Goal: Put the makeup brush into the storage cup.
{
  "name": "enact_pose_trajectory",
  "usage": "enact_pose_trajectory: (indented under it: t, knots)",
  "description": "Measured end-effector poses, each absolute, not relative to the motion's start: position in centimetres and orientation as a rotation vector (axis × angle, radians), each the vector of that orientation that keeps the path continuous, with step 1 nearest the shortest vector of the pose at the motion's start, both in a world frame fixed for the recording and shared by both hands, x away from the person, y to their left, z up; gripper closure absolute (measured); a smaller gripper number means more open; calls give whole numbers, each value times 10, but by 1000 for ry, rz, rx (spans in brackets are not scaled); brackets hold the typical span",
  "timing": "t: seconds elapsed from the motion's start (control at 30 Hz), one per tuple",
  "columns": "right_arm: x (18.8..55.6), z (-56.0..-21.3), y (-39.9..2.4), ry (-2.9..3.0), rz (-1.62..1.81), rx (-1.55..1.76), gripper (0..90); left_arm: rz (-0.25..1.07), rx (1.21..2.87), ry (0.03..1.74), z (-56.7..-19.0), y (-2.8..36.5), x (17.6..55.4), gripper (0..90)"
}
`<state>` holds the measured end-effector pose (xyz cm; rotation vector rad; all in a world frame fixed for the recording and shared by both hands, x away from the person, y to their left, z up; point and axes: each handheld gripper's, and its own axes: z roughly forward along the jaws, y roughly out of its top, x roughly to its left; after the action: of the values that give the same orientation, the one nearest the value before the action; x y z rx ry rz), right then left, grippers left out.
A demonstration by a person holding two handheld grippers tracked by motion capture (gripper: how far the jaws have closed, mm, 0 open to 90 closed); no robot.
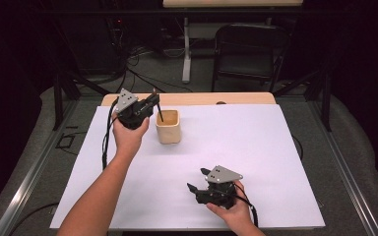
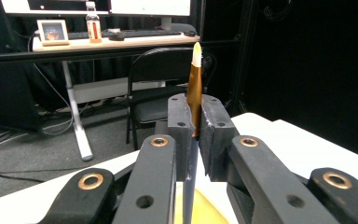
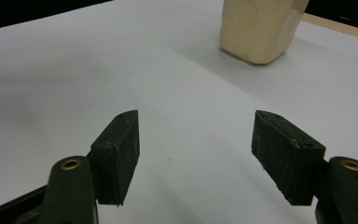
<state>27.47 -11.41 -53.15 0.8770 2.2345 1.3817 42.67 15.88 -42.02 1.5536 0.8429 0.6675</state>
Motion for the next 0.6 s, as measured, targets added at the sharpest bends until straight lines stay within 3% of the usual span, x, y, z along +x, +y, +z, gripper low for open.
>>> enact_pose_trajectory:
  t: [0.6]
  knots:
    - [274, -532, -115, 2232, 1384, 881, 320, 663, 1561, 850, -428, 156, 430, 837]
